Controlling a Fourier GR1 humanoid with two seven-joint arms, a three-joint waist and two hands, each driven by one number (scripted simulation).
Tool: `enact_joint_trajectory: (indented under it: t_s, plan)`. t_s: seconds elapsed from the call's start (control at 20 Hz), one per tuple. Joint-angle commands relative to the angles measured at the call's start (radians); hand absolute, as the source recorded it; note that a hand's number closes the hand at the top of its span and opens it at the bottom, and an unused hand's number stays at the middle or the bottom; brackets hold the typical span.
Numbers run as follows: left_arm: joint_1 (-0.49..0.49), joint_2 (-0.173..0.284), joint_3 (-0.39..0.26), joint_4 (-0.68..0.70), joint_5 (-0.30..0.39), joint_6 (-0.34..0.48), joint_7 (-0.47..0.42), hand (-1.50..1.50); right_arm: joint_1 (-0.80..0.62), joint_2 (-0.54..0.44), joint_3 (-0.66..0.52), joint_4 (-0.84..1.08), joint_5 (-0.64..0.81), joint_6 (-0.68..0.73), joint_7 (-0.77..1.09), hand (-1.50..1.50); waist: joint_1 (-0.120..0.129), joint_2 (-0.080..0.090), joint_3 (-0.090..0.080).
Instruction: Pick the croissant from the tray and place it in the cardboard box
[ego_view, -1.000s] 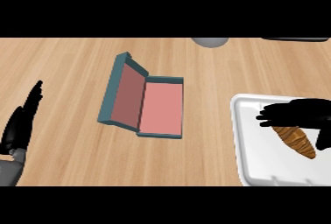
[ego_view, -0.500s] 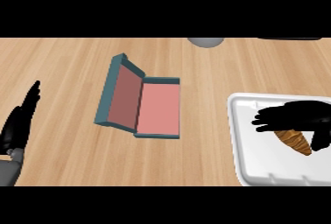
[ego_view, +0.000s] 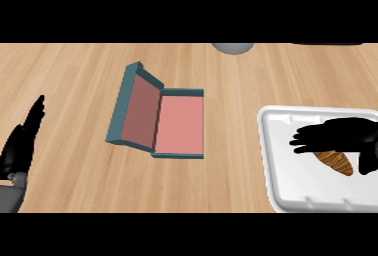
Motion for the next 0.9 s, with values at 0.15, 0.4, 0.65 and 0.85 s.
enact_joint_trajectory:
  t_s: [0.15, 0.4, 0.65, 0.85]
  plan:
    - [0.004, -0.029, 0.011, -0.021, -0.030, 0.007, 0.017, 0.00, 0.013, 0.101, -0.032, 0.085, 0.043, -0.033, -0.100, 1.50, -0.010, -0.003, 0.000]
    - [-0.030, -0.011, 0.006, -0.056, -0.035, -0.005, 0.087, 0.00, -0.009, 0.116, -0.121, 0.135, -0.044, -0.144, -0.187, 1.50, 0.001, 0.001, 0.002]
    - [0.006, 0.014, 0.058, -0.004, 0.001, -0.061, 0.006, 0.00, 0.002, 0.182, -0.171, 0.106, -0.065, -0.198, -0.146, 1.50, -0.003, 0.000, 0.001]
    - [0.040, 0.013, 0.079, -0.003, 0.002, -0.067, -0.028, 0.00, -0.062, 0.201, -0.267, 0.155, -0.112, -0.157, -0.045, 1.50, 0.001, -0.001, 0.000]
